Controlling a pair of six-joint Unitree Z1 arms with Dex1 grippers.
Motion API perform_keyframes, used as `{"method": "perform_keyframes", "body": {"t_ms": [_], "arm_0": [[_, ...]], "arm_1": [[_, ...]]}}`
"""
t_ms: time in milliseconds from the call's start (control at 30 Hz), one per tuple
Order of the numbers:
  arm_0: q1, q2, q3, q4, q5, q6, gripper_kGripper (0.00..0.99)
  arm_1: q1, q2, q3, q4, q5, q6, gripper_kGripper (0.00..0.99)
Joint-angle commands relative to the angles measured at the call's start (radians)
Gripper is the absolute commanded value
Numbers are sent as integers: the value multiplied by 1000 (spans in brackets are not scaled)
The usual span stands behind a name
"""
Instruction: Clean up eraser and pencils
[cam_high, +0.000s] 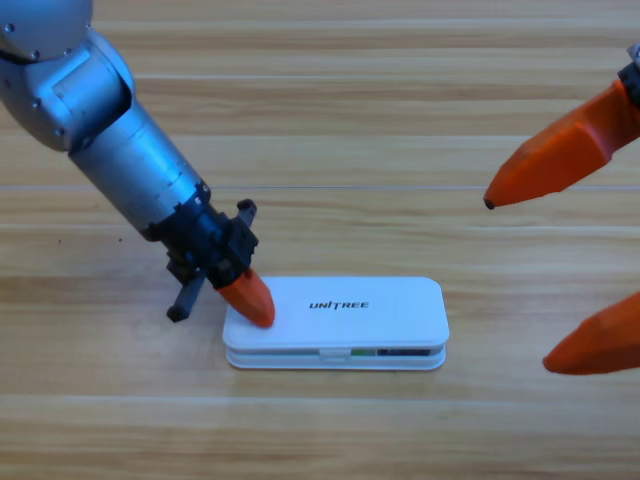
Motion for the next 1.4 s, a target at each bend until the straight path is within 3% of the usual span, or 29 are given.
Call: {"method": "perform_keyframes", "body": {"t_ms": [33,833,1067,1100,1167,1200,1233,1400], "arm_0": [[-56,27,25,-25,32,-39,0],[-107,134,25,-120,110,-80,0],[-107,65,5,-72,102,-86,0],[-107,37,-10,-43,101,-83,97],[-107,-30,-49,17,106,-92,684],[-107,-70,-64,38,106,-123,854],[-107,-115,-78,57,106,-158,954],[-142,-358,-89,146,79,-275,990]], "arm_1": [[-25,54,26,-17,15,11,930],[-20,65,24,-17,15,12,930],[-20,65,24,-17,15,12,930],[-20,65,24,-19,15,12,930],[-20,65,24,-17,16,12,930],[-20,65,24,-17,15,12,930],[-20,65,24,-17,15,12,930],[-20,65,26,-17,15,12,930]]}}
